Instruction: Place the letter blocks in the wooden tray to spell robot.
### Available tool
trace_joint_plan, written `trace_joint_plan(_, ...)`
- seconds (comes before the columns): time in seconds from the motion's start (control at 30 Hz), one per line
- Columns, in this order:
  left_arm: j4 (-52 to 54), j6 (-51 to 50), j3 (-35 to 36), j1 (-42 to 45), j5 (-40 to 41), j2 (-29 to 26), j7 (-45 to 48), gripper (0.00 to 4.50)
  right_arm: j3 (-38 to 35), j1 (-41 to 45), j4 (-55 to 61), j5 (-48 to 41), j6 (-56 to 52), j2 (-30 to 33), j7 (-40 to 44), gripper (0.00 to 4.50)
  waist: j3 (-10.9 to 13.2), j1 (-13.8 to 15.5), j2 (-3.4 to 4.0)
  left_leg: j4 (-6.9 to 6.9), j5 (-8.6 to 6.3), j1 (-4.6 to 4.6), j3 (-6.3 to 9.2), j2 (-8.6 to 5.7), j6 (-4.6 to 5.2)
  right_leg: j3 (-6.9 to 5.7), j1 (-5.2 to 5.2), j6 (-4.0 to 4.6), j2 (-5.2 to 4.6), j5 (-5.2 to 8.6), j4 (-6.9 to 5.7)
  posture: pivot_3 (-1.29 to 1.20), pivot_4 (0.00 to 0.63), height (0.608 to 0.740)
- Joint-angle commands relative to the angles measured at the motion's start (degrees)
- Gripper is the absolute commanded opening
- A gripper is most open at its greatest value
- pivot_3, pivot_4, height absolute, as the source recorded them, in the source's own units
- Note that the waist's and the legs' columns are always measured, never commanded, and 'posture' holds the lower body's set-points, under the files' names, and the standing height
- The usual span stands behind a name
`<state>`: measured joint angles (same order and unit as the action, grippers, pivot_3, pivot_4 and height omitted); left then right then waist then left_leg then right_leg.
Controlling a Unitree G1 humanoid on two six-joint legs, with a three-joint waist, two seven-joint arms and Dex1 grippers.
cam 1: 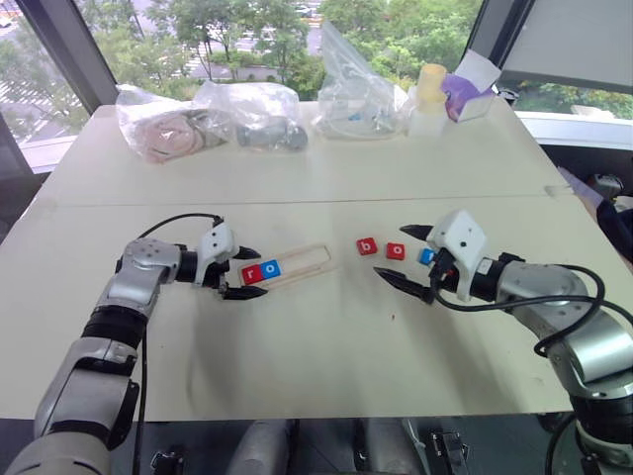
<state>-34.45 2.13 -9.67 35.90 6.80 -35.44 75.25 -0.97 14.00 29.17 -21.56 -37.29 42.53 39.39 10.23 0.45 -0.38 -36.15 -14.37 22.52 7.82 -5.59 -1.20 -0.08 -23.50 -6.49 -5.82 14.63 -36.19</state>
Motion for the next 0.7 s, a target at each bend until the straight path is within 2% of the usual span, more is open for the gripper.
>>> trace_joint_plan(0.03,-0.63,3.28,-0.82,-1.96,-3.43,-1.43,-2.03,4.5,-0.83,0.59,2.7,-0.62,0.13,-0.22,-0.21,4.48,-0.01,-0.05,0.01,0.0,0.0,-0.02,0.0,0.0,0.0,0.0,0.01,0.0,0.0,0.0,0.0,0.0,0.15,0.74)
trace_joint_plan(0.5,-0.97,3.73,-1.41,-5.07,-4.29,-2.28,-5.0,4.5,-0.03,1.21,2.3,-0.26,0.52,-0.08,0.13,4.48,-0.14,-0.27,0.13,-0.03,0.04,-0.22,0.0,0.16,-0.06,0.03,0.18,0.14,0.16,-0.09,-0.01,0.0,0.15,0.74)
trace_joint_plan(0.6,-0.52,3.38,-1.45,-5.67,-4.16,-2.4,-4.72,3.63,0.03,1.29,2.29,-0.26,0.52,-0.01,0.29,4.5,-0.18,-0.34,0.18,-0.03,0.04,-0.23,0.0,0.19,-0.06,0.03,0.18,0.15,0.2,-0.1,-0.01,0.0,0.15,0.74)
trace_joint_plan(0.63,-0.28,3.23,-1.44,-5.82,-4.09,-2.45,-4.56,3.19,0.06,1.31,2.29,-0.24,0.53,-0.02,0.31,4.5,-0.19,-0.34,0.18,-0.03,0.04,-0.24,0.0,0.19,-0.06,0.03,0.19,0.15,0.2,-0.1,-0.02,0.0,0.15,0.74)
trace_joint_plan(0.7,0.28,3.26,-1.48,-6.19,-3.99,-2.53,-4.42,3.11,0.15,1.33,2.26,-0.2,0.57,0.05,0.47,4.5,-0.2,-0.52,0.18,-0.04,0.05,-0.24,0.0,0.22,-0.08,0.03,0.19,0.2,0.23,-0.14,-0.02,0.0,0.15,0.74)
